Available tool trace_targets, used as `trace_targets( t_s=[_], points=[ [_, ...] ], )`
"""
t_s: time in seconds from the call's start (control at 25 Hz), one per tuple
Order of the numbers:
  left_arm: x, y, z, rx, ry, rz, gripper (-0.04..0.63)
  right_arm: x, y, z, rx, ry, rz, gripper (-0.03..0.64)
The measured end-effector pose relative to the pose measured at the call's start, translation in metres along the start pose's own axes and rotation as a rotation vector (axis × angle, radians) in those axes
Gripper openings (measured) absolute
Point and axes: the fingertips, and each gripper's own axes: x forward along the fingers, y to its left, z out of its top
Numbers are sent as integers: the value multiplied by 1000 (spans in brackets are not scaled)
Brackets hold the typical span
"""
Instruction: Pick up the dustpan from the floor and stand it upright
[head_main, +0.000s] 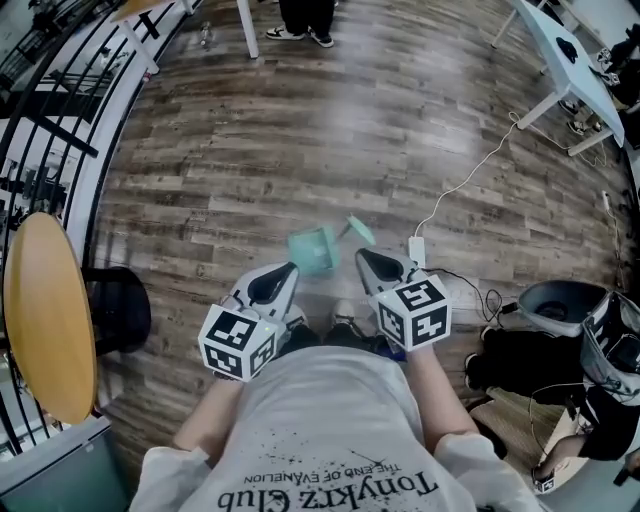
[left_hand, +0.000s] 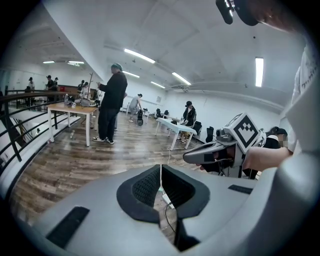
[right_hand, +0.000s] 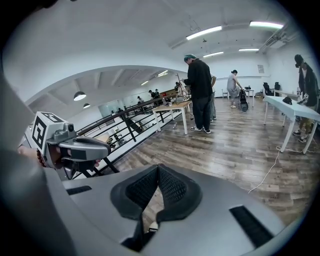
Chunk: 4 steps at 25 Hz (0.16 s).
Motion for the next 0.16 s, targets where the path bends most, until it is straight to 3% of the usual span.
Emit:
trace_targets(
  t_s=[0.16],
  points=[
    [0,2,-4,3,4,3,26,5,1,-3,-5,2,9,26]
  ],
)
